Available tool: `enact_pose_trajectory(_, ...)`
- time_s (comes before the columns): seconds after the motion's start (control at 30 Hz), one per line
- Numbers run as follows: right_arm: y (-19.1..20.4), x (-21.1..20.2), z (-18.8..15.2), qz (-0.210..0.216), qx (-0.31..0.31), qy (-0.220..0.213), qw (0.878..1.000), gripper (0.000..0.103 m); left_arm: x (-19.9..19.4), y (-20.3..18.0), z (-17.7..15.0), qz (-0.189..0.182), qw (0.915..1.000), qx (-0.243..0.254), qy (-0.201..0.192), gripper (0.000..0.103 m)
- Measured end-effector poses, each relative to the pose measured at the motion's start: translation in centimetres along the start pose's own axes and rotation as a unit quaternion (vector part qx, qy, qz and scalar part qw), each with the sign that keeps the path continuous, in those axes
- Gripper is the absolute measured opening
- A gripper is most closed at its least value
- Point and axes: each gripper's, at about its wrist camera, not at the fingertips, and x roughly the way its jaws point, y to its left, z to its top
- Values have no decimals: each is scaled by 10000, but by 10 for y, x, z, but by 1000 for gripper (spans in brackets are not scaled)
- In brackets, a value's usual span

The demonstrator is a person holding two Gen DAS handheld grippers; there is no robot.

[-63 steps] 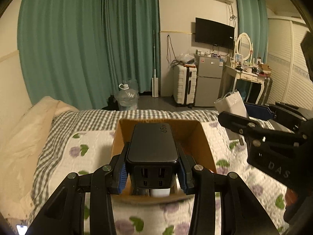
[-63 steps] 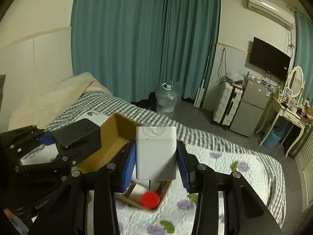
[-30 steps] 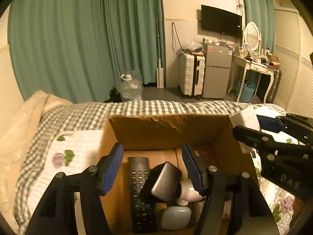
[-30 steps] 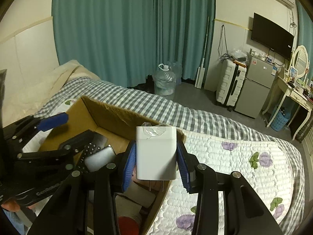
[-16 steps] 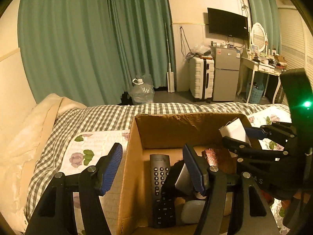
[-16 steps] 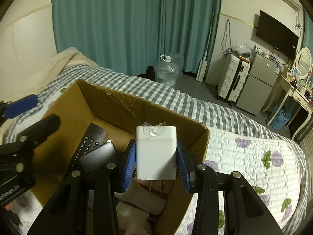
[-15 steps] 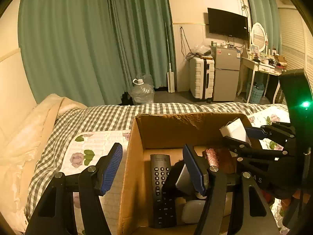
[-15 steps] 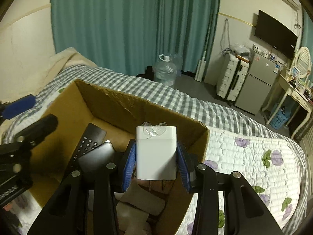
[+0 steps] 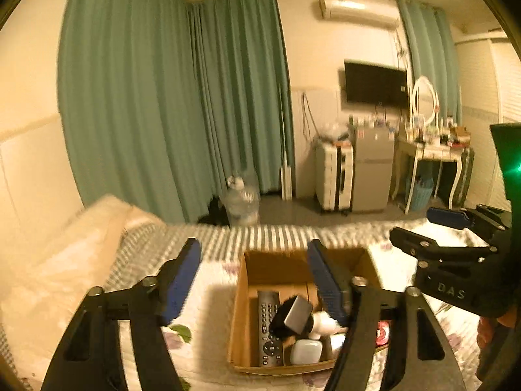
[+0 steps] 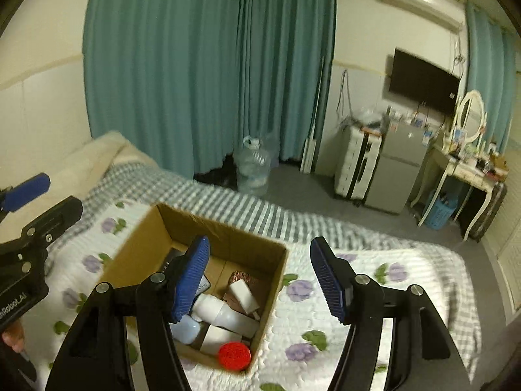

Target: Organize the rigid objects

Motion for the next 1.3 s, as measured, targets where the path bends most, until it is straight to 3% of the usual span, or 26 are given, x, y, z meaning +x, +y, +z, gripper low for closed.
enact_pose_trajectory(0.17,3,-81,11,-202,-75,-486,9986,76,-60,8,21,115,9984,-129,-547,77)
enact_pose_trajectory(0.23,3,-107,10,-191,-25,-692,9974,88,-78,11,24,80,9976,-190,-666,77)
enact_pose_trajectory(0.33,5,-139,9,-152,60,-979,9951,98,-101,13,22,112,9965,-185,-811,77)
enact_pose_trajectory(0.57,19,-182,-9,-242,46,-1577,9872,103,-122,16,-1,225,9971,-179,-698,77)
enact_pose_trajectory(0.7,25,-179,-33,132,259,-1674,9855,103,-121,15,-27,305,9972,-208,-647,77)
enact_pose_trajectory(0.97,38,-121,-103,-4,611,-1271,9900,103,-91,10,-83,387,9983,-291,-334,77)
enact_pose_trajectory(1.1,37,-89,-118,-51,693,-850,9940,103,-79,9,-101,382,9989,-239,-134,77)
enact_pose_trajectory(1.3,30,-82,-122,-170,728,-800,9940,103,-66,9,-111,357,9990,-237,138,77)
